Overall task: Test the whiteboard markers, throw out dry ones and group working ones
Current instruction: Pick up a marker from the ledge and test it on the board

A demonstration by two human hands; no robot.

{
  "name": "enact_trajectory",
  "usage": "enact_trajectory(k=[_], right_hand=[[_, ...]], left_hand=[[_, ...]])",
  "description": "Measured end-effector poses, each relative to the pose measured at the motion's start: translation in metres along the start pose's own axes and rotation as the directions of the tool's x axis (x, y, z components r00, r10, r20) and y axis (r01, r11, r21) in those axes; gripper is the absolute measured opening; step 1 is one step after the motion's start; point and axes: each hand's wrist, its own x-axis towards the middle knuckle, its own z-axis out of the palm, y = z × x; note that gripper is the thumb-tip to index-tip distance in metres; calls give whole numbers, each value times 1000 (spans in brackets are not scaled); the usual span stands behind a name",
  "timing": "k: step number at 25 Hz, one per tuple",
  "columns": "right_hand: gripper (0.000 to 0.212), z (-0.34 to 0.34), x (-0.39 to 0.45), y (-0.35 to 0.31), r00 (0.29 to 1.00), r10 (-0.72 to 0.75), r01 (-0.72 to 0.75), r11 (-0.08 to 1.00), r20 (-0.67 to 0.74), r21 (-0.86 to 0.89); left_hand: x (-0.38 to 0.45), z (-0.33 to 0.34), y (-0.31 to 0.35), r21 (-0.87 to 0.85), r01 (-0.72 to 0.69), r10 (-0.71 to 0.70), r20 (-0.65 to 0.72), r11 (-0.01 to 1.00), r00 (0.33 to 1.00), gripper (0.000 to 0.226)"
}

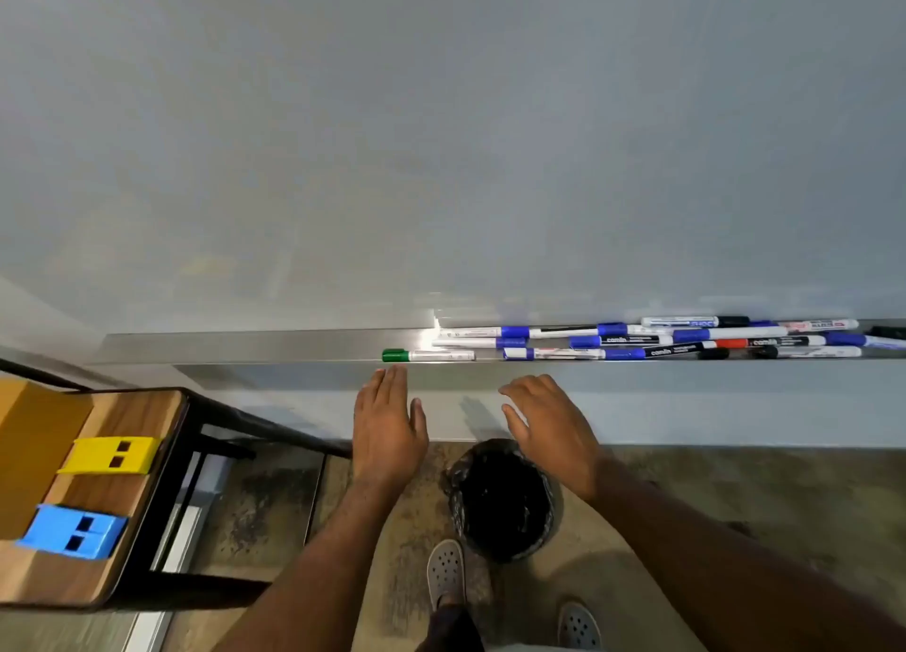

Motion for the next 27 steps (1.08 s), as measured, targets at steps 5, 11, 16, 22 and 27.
enact_trajectory(k=[5,11,16,22,27], right_hand=[[39,19,66,-42,992,-122,124,989,33,-84],[37,46,114,-61,998,-61,66,962,27,-266],[19,60,117,-64,991,-82,57,974,-108,-219],[15,61,122,-73,981,-97,66,981,-165,-183],[16,36,116,-78,959,-221,189,965,-178,-179]], left_hand=[[60,-10,-40,18,-59,58,18,998,998,49],[100,-7,-61,38,-298,292,112,954,950,32],[106,-7,-64,-36,-347,348,133,937,928,18],[107,-12,-72,-176,-317,341,124,932,932,20],[94,-44,-71,-688,150,-34,180,710,983,16]])
